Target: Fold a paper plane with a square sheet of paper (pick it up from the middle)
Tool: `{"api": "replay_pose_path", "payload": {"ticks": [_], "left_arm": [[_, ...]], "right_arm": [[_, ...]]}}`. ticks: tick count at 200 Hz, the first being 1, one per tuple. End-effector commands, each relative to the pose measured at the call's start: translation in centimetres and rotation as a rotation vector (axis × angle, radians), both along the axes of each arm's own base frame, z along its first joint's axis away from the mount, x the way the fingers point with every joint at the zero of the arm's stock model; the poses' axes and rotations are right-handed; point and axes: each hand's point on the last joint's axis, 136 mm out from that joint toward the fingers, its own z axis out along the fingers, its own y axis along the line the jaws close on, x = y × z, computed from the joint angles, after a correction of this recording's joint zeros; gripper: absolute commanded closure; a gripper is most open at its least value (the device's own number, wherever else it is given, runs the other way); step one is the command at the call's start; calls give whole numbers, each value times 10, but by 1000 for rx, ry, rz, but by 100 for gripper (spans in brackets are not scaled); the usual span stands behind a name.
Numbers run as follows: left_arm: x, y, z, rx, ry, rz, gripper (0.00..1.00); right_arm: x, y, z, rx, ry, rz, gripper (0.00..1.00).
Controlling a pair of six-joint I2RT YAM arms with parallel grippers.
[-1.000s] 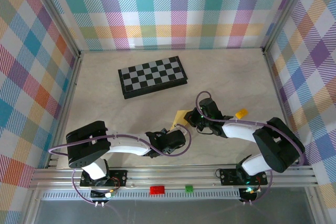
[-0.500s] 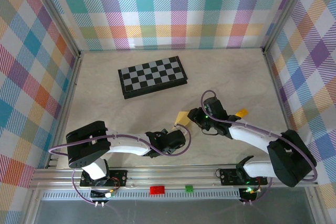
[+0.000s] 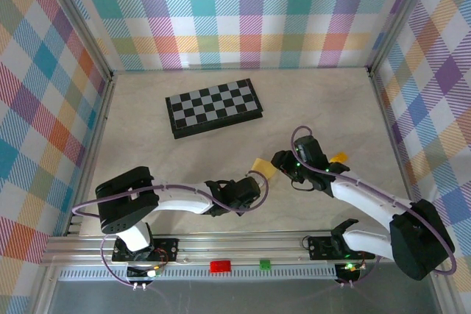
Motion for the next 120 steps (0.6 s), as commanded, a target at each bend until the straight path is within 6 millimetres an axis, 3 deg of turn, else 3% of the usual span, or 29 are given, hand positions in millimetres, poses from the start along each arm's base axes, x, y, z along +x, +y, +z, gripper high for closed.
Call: {"api": "replay_pose_path", "payload": {"ticks": [1, 33, 58, 120], "left_arm": [[-7, 2, -11, 21, 91, -18, 86], [-4, 3, -10, -11, 138, 0, 85], [-1, 4, -7, -28, 145, 6, 85], [2, 8, -4, -28, 128, 9, 85]], "right_arm": [[-5, 6, -5, 17, 17, 44, 51], [-8, 17, -2, 50, 39, 103, 44], [-14, 18, -11, 72, 111, 76, 39], [-9, 37, -27, 155, 239, 44, 39]]}}
